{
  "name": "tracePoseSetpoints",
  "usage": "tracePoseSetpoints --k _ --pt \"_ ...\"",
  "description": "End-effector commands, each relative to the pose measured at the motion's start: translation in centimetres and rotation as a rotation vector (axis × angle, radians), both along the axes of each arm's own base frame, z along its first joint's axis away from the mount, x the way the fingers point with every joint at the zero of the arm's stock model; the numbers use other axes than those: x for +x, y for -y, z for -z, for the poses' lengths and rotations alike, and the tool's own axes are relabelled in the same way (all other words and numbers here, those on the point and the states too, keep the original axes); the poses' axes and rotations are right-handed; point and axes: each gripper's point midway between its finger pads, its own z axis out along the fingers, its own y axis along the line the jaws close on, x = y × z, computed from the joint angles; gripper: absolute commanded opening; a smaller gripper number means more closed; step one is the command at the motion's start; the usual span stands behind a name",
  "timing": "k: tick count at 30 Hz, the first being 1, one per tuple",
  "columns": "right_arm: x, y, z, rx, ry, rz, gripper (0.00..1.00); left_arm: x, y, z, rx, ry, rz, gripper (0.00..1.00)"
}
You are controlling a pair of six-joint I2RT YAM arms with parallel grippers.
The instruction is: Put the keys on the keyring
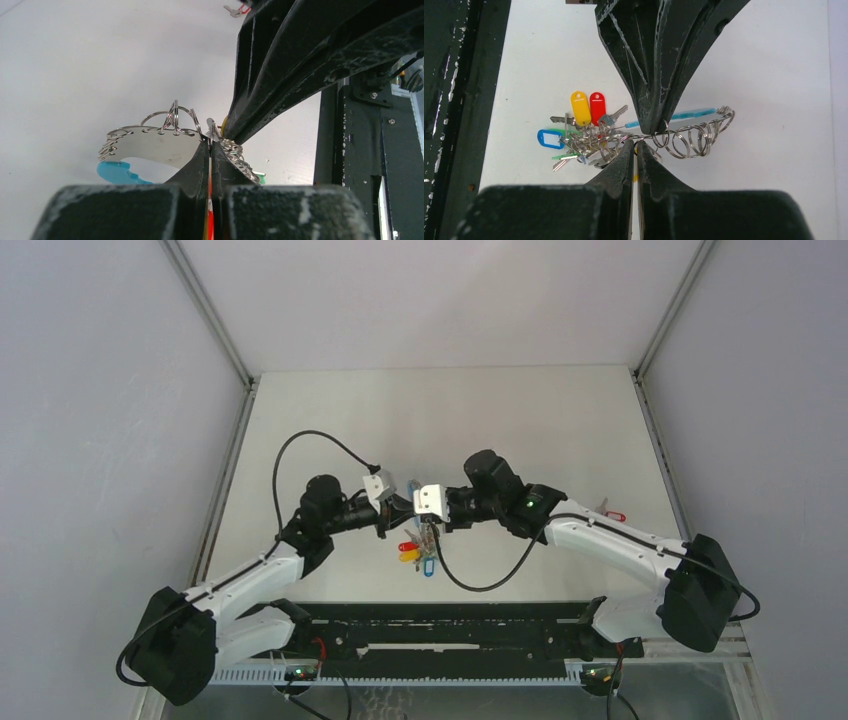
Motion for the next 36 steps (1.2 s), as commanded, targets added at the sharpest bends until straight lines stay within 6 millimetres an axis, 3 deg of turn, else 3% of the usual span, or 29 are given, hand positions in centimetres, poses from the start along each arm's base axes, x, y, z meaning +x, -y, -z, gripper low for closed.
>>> tracePoseSetpoints --k 1,10,15,20,30,36 --pt "-0.3 0.2 0.3 0.054 -0.061 0.015 0.00 0.7 0.0 -4.9 -0.155 0.160 -0.033 0.00" --pt "-0.7 0.7 0.5 0.091 -0.124 0.028 0.01 0.2 -0.3 -5.6 -0.258 0.197 -0.050 0.00" --pt "-1.1 2.2 -2.1 0.189 -0.121 0.021 0.20 -0.2 -0.4 -5.2 -0.258 0.224 -0.038 0.00" --pt "-1.5 3.0 -4.7 0.276 -0.114 -0.022 0.28 -0.7 -0.3 -5.0 -0.258 0.247 -0.008 0.00" --pt "-0.9 1.9 -6.8 0.380 -0.152 -0.097 0.26 -1.2 -0.1 -5.1 -0.263 0.265 0.023 0.00" --pt "-0.2 1.2 -5.9 0.358 -0.194 -0.028 0.28 -0.6 -0.3 -5.4 -0.278 0.259 -0.015 0.00"
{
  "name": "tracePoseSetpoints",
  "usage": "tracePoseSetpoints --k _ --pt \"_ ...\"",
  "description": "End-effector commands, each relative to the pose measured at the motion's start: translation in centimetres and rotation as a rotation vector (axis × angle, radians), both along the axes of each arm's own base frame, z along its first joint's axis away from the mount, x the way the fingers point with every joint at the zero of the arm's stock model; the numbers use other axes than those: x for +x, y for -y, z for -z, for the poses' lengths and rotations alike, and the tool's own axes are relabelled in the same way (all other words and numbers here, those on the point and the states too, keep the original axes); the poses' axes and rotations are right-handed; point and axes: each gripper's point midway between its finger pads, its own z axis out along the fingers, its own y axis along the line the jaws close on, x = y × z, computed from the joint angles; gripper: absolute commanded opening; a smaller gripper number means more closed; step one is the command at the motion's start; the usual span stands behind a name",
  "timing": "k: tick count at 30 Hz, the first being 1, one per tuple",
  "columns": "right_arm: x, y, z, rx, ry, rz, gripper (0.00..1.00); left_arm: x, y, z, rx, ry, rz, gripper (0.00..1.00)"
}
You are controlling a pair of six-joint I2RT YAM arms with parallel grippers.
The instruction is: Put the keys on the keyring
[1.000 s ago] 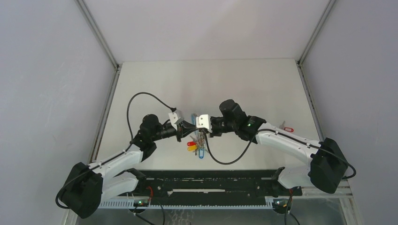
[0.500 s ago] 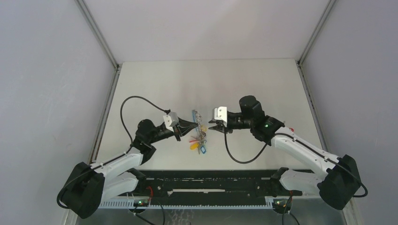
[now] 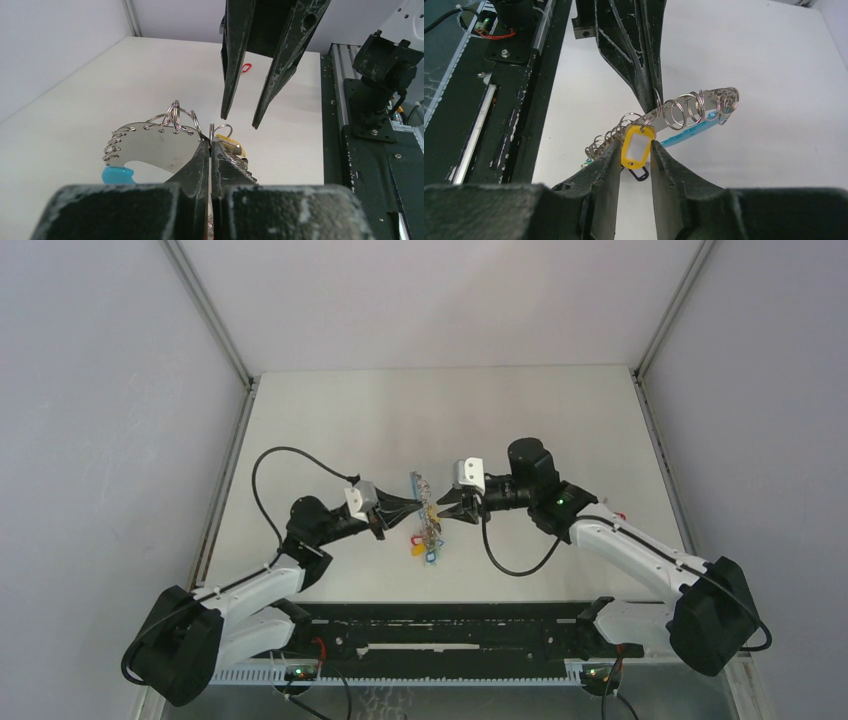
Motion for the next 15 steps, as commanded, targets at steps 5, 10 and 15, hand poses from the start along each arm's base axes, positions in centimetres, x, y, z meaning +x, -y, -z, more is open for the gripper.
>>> tracePoseSetpoints --k 5,10,15 --pt "1.1 -1.5 -1.4 0.025 0.019 0.077 0.31 0.0 -0.2 -2.2 -0.084 0.072 -0.010 0.00" --pt "1.6 -1.8 -1.6 0.032 0.023 0.122 0.33 0.0 -0.2 -2.3 -0.088 0.074 -0.011 0.00" --pt "1.9 -2.1 -1.6 0.044 0.017 0.141 0.33 -0.1 -0.2 -2.2 -0.087 0.074 -0.009 0.00"
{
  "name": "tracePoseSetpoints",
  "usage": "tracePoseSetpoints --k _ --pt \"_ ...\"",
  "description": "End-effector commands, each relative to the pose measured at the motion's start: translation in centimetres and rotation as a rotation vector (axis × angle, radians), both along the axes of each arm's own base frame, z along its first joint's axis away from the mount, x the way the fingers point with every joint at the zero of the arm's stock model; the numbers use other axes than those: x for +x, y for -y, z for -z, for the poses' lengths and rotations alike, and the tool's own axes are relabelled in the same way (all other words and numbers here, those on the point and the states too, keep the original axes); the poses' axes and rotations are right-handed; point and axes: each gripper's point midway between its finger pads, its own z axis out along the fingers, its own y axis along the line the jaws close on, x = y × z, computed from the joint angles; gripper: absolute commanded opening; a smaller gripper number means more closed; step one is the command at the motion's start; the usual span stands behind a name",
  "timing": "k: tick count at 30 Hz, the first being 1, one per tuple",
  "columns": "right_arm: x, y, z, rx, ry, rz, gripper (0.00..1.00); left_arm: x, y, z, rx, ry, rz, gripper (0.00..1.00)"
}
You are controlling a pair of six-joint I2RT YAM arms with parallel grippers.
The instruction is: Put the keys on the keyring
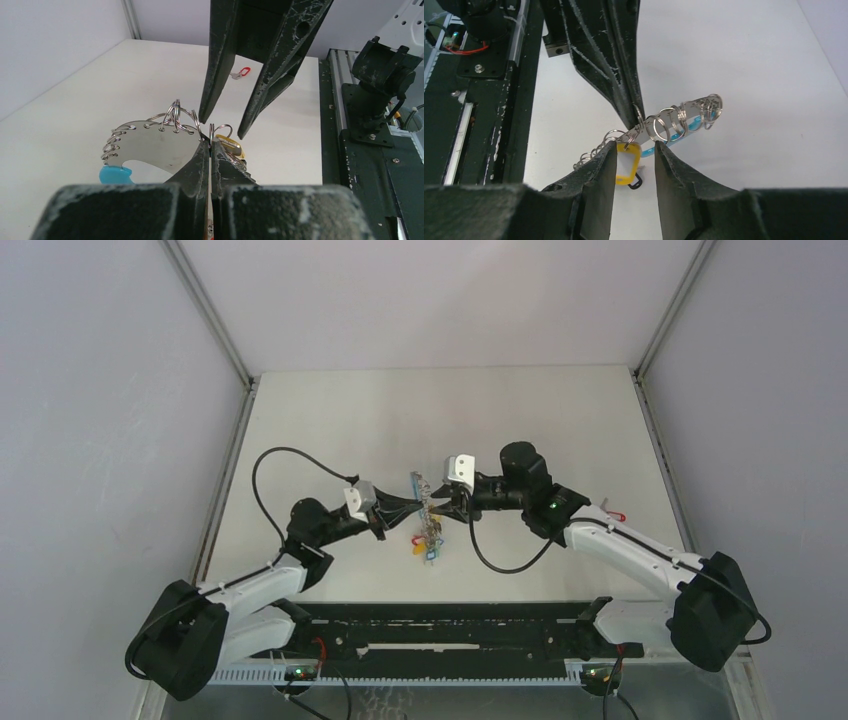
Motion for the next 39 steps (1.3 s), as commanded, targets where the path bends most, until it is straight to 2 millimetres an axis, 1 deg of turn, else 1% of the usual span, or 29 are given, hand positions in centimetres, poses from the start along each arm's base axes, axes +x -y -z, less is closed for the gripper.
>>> tracePoseSetpoints --k 1,6,13,15,20,24,27,33,35,39 --pt "1.1 -0.7 -1.8 0.056 0.031 0.045 0.33 -0.2 -0.3 -2.3 -0.060 0.084 -0.006 0.00" --pt "1.1 -0.9 -1.7 0.057 0.024 0.044 0.29 -0.2 -0.4 -2.3 -0.062 0.086 -0.012 0.00" --pt "0.7 -1.1 -1.4 0.046 0.018 0.032 0.20 -0.2 -0.4 -2.6 -0.079 0.083 -0.015 0.00" --pt "0.6 -1.1 -1.2 0.039 0.018 0.031 0.20 -0.1 -0.4 -2.6 -0.081 0.078 -0.020 0.00" --pt "0.6 -0.7 -0.5 0.006 0.014 0.050 0.26 0.2 -0.6 -2.8 -0.090 0.077 -0.041 0.00" --pt "0.6 -0.8 -0.6 0.009 0.021 0.045 0.26 0.1 -0.5 -2.8 -0.089 0.076 -0.037 0.00" --pt "0.6 -0.9 -0.8 0.015 0.027 0.042 0.24 0.1 -0.5 -2.8 -0.089 0.077 -0.036 0.00" --pt "0.6 -1.1 -0.4 0.011 0.023 0.035 0.28 0.0 -0.4 -2.7 -0.087 0.076 -0.026 0.00" --pt "0.7 -1.2 -0.6 0.018 0.023 0.034 0.27 -0.1 -0.4 -2.8 -0.090 0.077 -0.023 0.00" --pt "0.9 -1.3 -0.9 0.026 0.033 0.036 0.20 -0.1 -0.4 -2.7 -0.088 0.081 -0.019 0.00"
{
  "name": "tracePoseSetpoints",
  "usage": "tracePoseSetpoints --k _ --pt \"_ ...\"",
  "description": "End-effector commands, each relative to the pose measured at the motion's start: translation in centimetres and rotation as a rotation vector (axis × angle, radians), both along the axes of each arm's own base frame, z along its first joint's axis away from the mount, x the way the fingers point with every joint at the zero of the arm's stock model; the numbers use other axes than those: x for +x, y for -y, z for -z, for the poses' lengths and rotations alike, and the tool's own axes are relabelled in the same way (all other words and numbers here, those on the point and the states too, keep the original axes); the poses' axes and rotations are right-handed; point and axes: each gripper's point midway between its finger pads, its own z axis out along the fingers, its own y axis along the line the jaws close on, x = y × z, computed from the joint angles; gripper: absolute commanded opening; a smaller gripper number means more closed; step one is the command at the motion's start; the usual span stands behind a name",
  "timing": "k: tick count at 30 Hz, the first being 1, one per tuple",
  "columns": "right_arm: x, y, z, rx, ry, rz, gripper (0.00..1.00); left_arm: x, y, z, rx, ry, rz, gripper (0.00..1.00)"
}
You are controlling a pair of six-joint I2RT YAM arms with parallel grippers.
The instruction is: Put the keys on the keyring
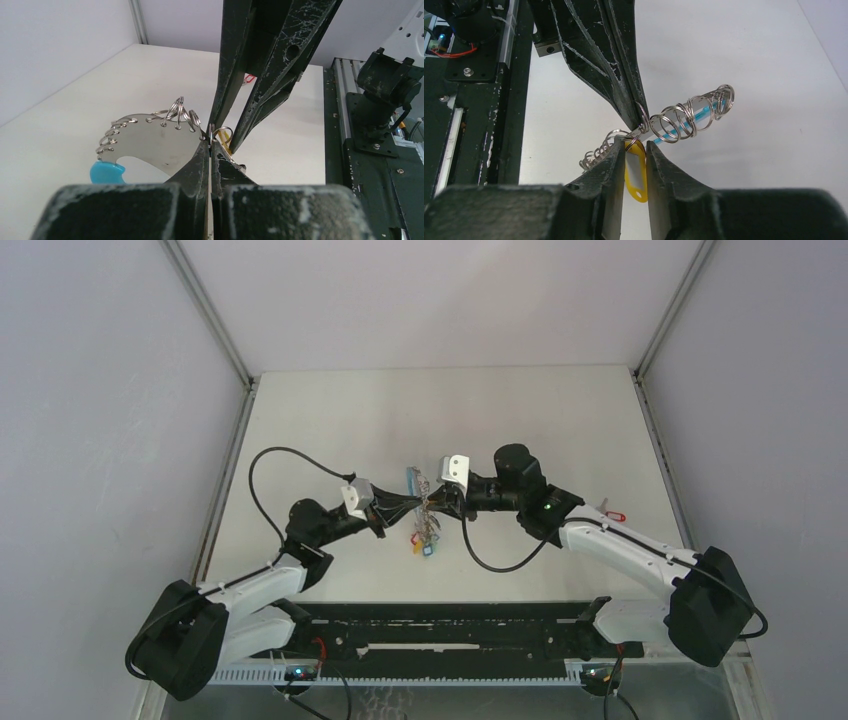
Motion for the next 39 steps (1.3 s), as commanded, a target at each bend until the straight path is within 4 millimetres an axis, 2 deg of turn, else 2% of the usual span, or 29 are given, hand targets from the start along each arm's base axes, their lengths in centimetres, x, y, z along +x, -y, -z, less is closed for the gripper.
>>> tracePoseSetpoints --k 1,7,13,21,33,39 --pt "0.4 -0.5 -1.5 0.033 0.039 -0.003 0.19 -0.4 -0.2 -2.0 -0.058 0.083 0.002 0.00" --pt "0.8 -0.3 -1.8 0.030 0.060 0.015 0.00 -0.3 -0.1 -1.8 -0.050 0.080 0.009 0.00" --pt "1.2 0.0 -2.1 0.011 0.089 0.038 0.00 -0.3 0.0 -1.7 -0.051 0.077 0.003 0.01" --pt "1.3 0.4 -2.3 -0.049 0.156 0.042 0.00 0.0 0.1 -1.0 -0.015 0.058 0.008 0.19" --pt "1.4 0.2 -2.0 -0.099 0.156 0.026 0.00 -0.1 0.1 0.5 0.087 0.044 0.017 0.24" --pt "1.7 -0.1 -1.9 -0.108 0.144 0.027 0.00 0.3 -0.8 -0.5 0.026 -0.004 -0.078 0.29"
